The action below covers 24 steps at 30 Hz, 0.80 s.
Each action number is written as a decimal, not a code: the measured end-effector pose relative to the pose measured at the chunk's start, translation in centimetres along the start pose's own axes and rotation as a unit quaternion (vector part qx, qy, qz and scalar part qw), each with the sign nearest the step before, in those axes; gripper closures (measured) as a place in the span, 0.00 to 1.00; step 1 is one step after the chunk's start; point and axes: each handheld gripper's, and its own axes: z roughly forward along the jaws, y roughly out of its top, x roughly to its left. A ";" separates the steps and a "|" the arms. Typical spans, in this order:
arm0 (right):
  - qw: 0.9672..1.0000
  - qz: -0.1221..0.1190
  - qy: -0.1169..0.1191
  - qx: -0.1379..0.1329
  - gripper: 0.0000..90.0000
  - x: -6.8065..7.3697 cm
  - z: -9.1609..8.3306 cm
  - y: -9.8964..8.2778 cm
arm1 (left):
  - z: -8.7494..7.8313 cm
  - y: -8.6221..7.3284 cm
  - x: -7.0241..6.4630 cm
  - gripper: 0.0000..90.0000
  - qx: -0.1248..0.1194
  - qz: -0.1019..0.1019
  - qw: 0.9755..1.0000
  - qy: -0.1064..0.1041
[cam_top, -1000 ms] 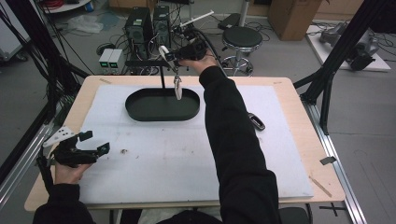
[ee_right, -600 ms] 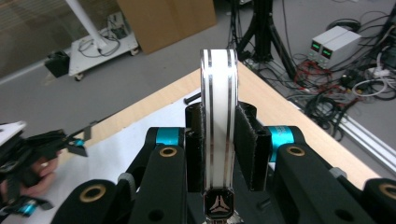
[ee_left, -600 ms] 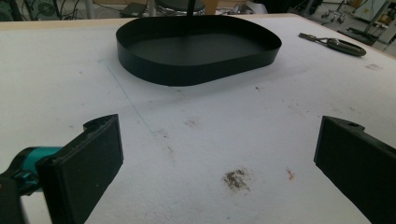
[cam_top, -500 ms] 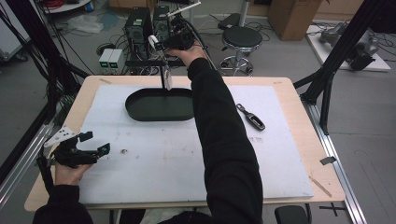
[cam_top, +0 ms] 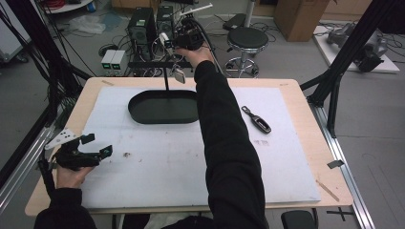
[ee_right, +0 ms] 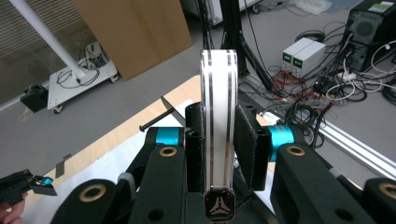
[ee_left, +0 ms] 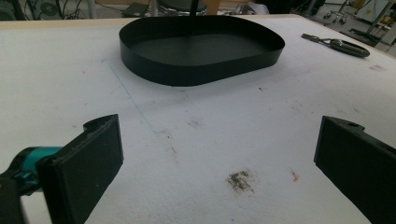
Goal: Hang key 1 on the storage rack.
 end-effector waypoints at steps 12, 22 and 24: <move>0.999 0.019 -0.014 -0.027 0.83 0.3 0.4 0.1 | 0.0 0.0 -0.1 0.02 -0.001 -0.001 1.000 -0.001; 0.998 0.033 -0.047 -0.026 0.83 0.0 1.0 -0.3 | -0.1 0.0 0.1 0.02 -0.003 -0.002 1.000 0.001; 0.998 0.038 -0.048 -0.024 0.83 -0.1 1.0 -0.7 | -0.1 0.0 0.1 0.02 -0.003 -0.003 1.000 0.001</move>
